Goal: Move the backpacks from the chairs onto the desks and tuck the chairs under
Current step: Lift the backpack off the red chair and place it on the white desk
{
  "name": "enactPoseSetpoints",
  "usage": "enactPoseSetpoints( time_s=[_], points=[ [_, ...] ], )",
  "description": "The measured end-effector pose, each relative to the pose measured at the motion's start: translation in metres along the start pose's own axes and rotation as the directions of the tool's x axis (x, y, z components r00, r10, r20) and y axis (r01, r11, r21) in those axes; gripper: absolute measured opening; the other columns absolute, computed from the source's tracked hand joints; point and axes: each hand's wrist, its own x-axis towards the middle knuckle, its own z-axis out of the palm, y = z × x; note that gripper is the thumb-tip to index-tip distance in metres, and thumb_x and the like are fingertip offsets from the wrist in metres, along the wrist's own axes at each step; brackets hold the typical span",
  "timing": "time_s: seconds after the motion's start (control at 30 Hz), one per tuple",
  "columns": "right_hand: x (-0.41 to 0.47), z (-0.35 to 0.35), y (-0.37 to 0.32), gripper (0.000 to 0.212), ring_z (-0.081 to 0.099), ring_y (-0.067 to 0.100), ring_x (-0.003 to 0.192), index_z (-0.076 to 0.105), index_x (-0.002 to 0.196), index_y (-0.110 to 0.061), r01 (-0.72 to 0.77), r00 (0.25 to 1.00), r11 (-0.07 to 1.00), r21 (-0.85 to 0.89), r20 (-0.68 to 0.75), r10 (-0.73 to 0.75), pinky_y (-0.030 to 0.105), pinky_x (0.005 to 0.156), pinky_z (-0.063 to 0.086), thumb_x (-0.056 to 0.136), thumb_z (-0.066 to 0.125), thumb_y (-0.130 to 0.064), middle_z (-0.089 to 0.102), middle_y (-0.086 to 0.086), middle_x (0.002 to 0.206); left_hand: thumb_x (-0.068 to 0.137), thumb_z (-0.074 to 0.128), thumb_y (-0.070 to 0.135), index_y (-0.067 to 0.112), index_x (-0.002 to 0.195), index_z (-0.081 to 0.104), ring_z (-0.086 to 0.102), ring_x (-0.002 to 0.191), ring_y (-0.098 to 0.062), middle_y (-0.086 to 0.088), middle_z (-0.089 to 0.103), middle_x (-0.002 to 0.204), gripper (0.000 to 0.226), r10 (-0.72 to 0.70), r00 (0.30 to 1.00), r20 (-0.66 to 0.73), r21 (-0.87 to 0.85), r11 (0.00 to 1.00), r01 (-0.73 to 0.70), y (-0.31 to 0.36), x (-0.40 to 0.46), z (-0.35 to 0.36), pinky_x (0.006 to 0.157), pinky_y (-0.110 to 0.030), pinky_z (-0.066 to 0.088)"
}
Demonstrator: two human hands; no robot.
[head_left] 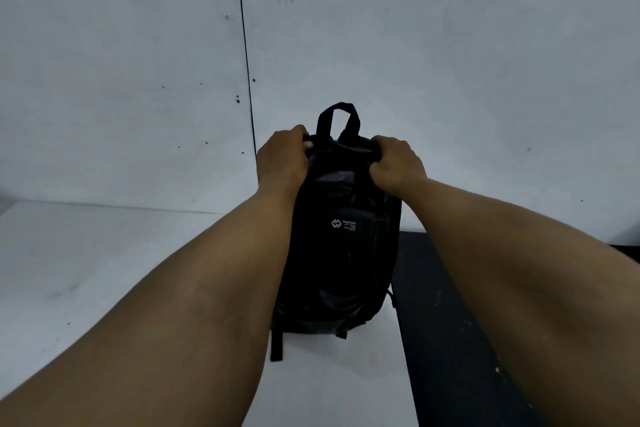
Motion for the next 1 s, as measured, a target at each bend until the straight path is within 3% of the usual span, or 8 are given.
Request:
enactPoseSetpoints(
  time_s=[0.2,0.33,0.47,0.6,0.7,0.83,1.0],
  points=[
    [0.073,0.023,0.018,0.029,0.055,0.025,0.082,0.061,0.100,-0.018,-0.010,0.999,1.000,-0.025,0.044,0.011,0.033,0.069,0.043,0.076,0.050,-0.009,0.058,-0.002,0.090,0.090,0.051,0.005,0.015,0.105,0.065,0.052,0.077,-0.014,0.002,0.070,0.100,0.022,-0.017,0.999,0.031,0.025,1.000,0.016,-0.013,0.057,0.041,0.066,-0.026,0.032],
    [0.113,0.033,0.024,0.019,0.056,0.025,0.080,0.057,0.091,-0.017,-0.013,0.998,1.000,-0.011,0.064,0.014,0.032,0.067,0.040,0.076,0.050,-0.009,0.056,-0.003,0.084,0.091,0.050,0.002,0.014,0.106,0.064,0.057,0.077,-0.015,0.002,0.071,0.100,0.023,-0.013,0.999,0.032,0.018,1.000,0.013,-0.022,0.092,0.063,0.064,-0.026,0.034],
    [0.141,0.042,0.034,0.018,0.057,0.025,0.079,0.058,0.091,-0.015,-0.043,0.998,0.999,-0.011,0.047,0.044,0.032,0.067,0.040,0.076,0.049,-0.010,0.058,-0.001,0.083,0.090,0.046,0.002,0.015,0.118,0.047,0.059,0.076,-0.013,0.004,0.069,0.101,0.031,-0.021,0.998,0.052,-0.086,0.996,0.025,-0.022,0.113,0.079,0.056,-0.024,0.034],
    [0.160,0.057,0.044,0.022,0.058,0.025,0.082,0.060,0.099,-0.018,-0.093,0.995,0.995,0.020,0.042,0.092,0.032,0.069,0.042,0.080,0.051,-0.013,0.060,0.000,0.088,0.095,0.048,0.011,0.016,0.106,0.042,0.050,0.062,-0.005,0.007,0.066,0.089,0.014,-0.102,0.995,-0.014,-0.176,0.979,0.098,-0.028,0.127,0.103,0.050,-0.022,0.029],
    [0.166,0.065,0.047,0.029,0.061,0.025,0.081,0.055,0.114,-0.020,-0.093,0.995,0.993,0.071,0.029,0.091,0.035,0.069,0.050,0.084,0.055,-0.020,0.063,0.002,0.092,0.095,0.053,0.016,0.015,0.100,0.047,0.054,0.071,-0.013,0.006,0.058,0.083,0.008,-0.092,0.995,-0.045,-0.130,0.988,0.085,-0.037,0.134,0.114,0.056,-0.027,0.034],
    [0.165,0.069,0.043,0.025,0.061,0.027,0.077,0.050,0.105,-0.014,-0.121,0.992,0.989,0.087,-0.023,0.123,0.042,0.069,0.055,0.082,0.058,-0.020,0.061,0.007,0.088,0.095,0.060,0.027,0.012,0.099,0.055,0.054,0.083,-0.021,-0.002,0.055,0.086,0.016,-0.033,0.999,-0.039,-0.038,0.999,0.032,-0.043,0.140,0.115,0.065,-0.032,0.042],
    [0.158,0.059,0.034,0.036,0.058,0.029,0.097,0.048,0.113,-0.011,-0.127,0.991,0.992,0.009,-0.030,0.127,0.040,0.077,0.050,0.082,0.063,-0.021,0.058,0.008,0.106,0.090,0.064,0.029,0.011,0.102,0.060,0.055,0.096,-0.028,-0.010,0.060,0.103,0.022,0.059,0.998,-0.026,0.131,0.990,-0.055,-0.038,0.139,0.102,0.076,-0.037,0.044]
  ],
)
